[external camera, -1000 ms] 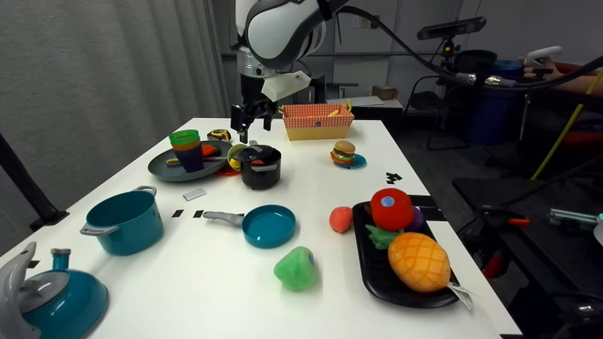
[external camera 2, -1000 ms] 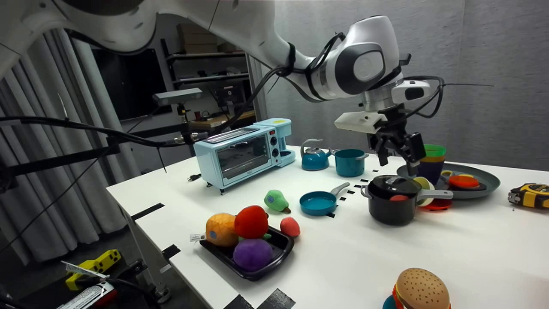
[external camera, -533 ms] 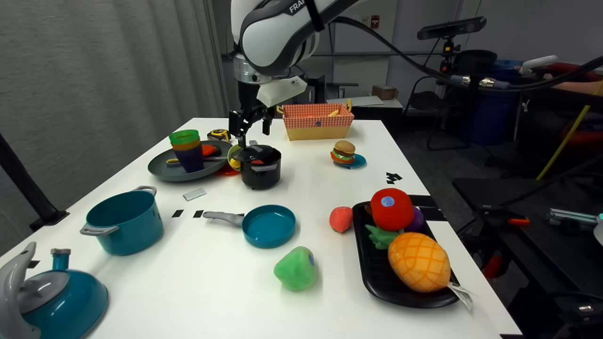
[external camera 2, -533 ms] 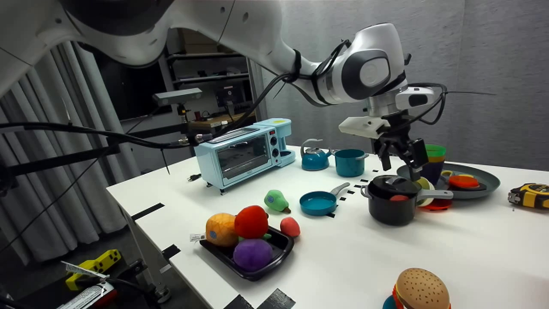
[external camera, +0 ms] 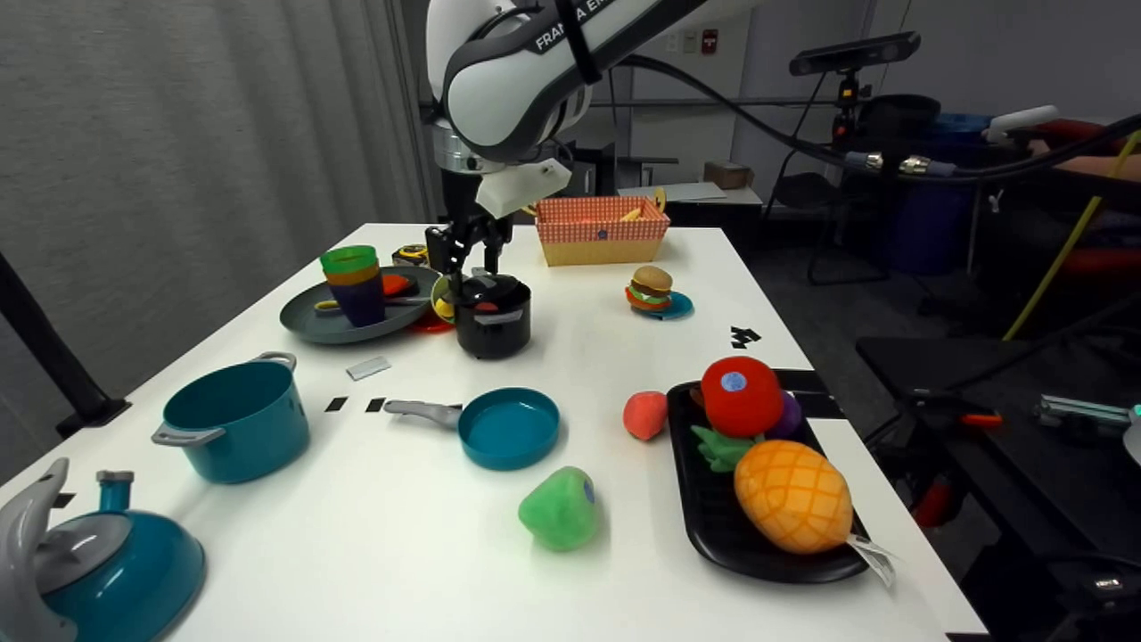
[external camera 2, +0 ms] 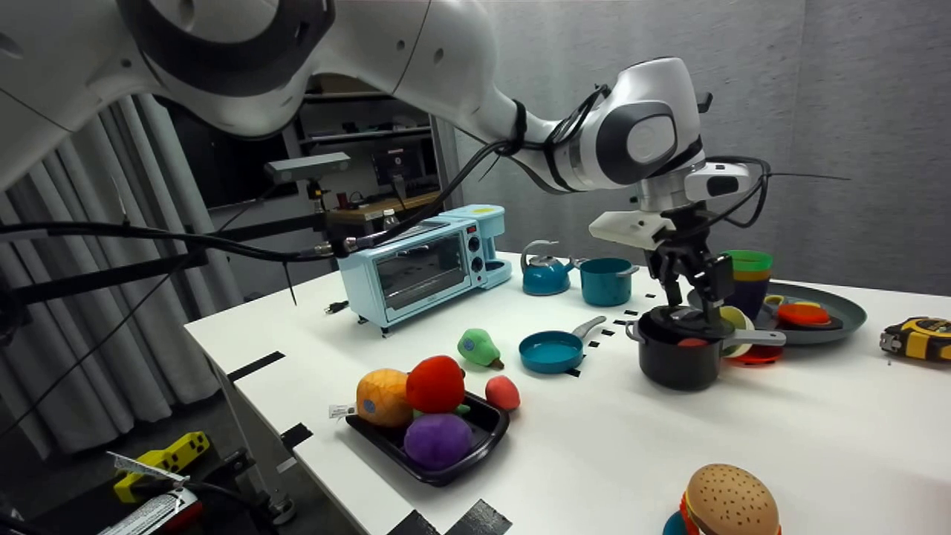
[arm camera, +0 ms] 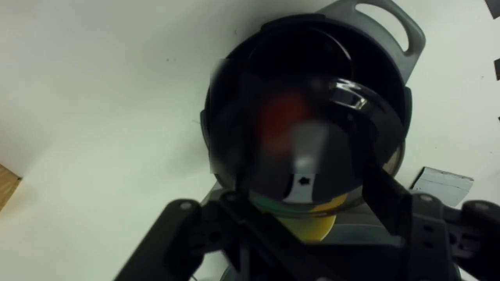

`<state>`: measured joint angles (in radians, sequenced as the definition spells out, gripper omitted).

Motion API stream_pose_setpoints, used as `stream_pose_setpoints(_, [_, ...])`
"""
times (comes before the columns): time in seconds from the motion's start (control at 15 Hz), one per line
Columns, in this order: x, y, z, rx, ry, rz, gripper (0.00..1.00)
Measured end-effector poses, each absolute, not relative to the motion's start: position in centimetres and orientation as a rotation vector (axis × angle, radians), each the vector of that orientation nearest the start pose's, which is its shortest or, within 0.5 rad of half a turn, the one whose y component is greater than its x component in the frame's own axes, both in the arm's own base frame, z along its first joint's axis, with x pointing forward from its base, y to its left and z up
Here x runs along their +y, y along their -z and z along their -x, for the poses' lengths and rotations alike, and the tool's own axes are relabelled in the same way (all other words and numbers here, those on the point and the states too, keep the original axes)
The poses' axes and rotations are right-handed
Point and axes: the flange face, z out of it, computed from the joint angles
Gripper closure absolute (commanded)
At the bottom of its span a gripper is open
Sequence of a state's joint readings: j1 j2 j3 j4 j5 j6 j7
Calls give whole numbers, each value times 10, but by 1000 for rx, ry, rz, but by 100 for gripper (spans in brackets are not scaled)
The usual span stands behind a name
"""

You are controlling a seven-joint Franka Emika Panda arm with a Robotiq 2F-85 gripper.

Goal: Take the lid off the pot and put it on the pan

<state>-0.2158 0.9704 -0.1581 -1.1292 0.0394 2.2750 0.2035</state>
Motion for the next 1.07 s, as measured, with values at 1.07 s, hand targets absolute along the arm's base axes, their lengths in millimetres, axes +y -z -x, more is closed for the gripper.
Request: stream_pose_setpoints(1.07, [-239,-258,-758,819,355,3115,96])
